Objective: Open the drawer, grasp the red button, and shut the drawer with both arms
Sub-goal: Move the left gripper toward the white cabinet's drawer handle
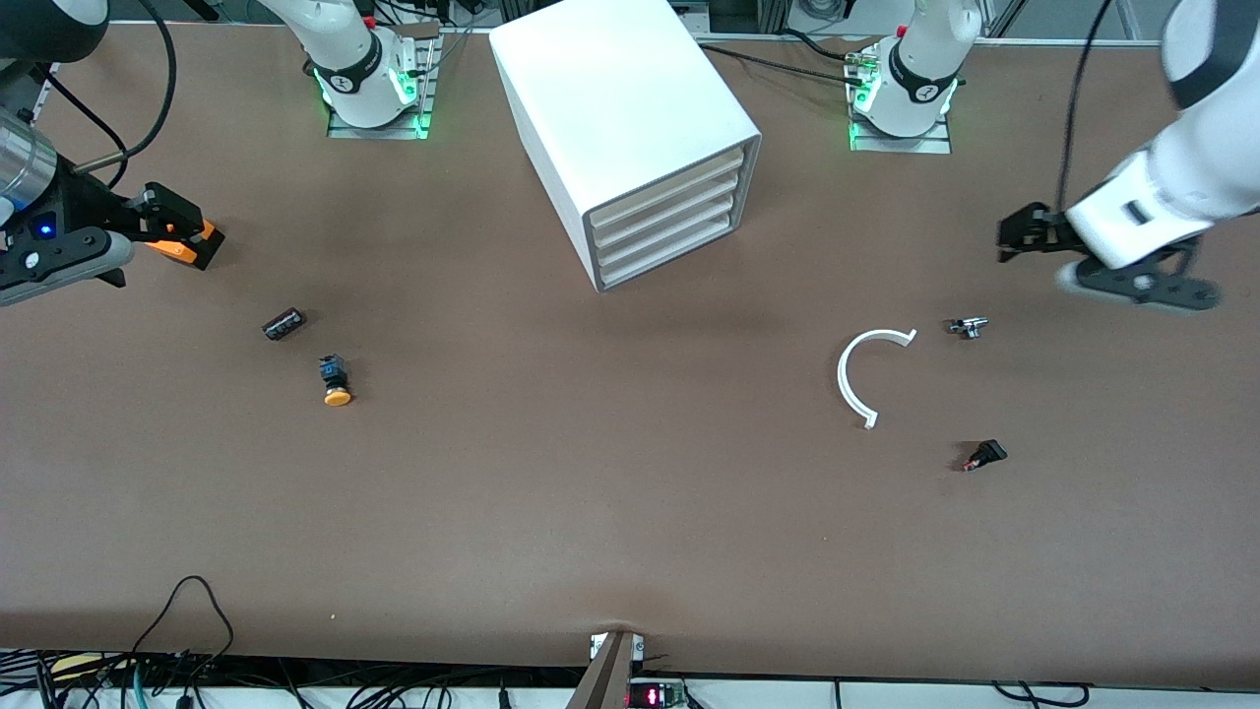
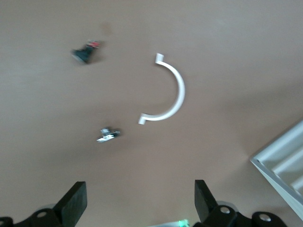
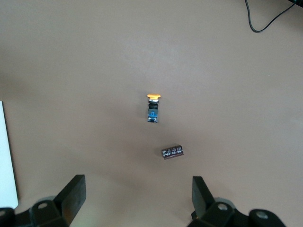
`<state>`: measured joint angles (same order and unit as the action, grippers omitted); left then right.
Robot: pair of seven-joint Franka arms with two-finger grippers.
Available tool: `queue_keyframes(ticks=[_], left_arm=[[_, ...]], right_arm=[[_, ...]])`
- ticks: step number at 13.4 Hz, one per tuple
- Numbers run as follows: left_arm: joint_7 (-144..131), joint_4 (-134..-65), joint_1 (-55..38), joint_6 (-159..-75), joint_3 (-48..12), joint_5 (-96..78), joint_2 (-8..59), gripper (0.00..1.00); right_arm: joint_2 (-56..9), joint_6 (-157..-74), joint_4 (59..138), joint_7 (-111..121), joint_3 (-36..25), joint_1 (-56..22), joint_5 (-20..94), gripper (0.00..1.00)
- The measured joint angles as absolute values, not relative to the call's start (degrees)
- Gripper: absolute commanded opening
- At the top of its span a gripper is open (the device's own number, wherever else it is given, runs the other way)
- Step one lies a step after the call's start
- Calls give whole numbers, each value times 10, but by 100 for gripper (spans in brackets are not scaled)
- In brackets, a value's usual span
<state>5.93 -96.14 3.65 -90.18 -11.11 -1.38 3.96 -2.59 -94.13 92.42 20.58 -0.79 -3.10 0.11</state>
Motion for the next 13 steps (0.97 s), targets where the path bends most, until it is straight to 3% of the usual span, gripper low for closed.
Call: queue_keyframes(ticks=[6, 13], left_arm=[[60, -963, 34, -894, -165, -124, 100, 100], [121, -966, 33, -895, -198, -289, 230, 99]], right_arm=[[-27, -944, 922, 205, -7, -31, 1, 99], [-42, -957, 921, 206, -7, -31, 1, 99]])
